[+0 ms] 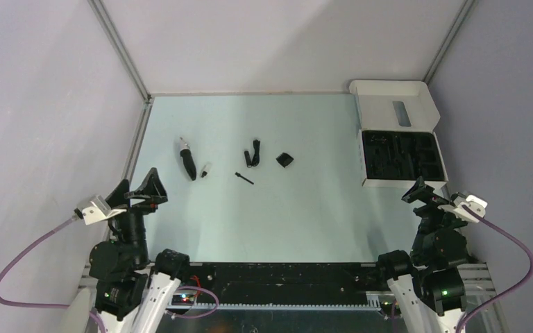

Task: Sort the hair-cutting tools

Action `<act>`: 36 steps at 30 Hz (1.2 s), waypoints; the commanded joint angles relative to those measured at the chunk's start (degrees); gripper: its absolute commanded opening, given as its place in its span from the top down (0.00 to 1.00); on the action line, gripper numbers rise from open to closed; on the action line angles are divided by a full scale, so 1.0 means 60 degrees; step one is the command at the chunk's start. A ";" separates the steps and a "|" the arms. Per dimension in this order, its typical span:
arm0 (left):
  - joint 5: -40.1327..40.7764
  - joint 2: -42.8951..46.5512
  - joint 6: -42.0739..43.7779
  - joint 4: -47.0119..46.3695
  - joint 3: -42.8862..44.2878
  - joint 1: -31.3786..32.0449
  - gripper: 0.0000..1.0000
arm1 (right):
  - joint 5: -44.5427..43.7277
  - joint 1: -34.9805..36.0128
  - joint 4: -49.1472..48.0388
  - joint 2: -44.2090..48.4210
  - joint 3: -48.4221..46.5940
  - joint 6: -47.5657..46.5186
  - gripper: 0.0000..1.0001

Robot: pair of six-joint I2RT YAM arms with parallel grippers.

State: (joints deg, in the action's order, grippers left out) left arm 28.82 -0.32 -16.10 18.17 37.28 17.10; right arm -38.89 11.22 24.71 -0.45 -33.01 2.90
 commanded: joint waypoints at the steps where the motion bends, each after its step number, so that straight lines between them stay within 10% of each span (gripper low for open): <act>1: 0.0182 0.0149 -0.0071 -0.0203 -0.0042 0.0090 0.00 | 0.0059 -0.0075 -0.0111 0.0955 -0.0152 -0.0004 0.01; 36: 0.0388 -0.2258 0.0482 0.0597 0.0329 -0.0037 0.00 | 0.4663 -0.0071 0.2927 -0.5929 -0.3129 0.3665 0.01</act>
State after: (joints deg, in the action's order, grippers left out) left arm 30.74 -14.68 -13.91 21.56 37.30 17.23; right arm -11.79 11.00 42.09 -36.82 -49.04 19.84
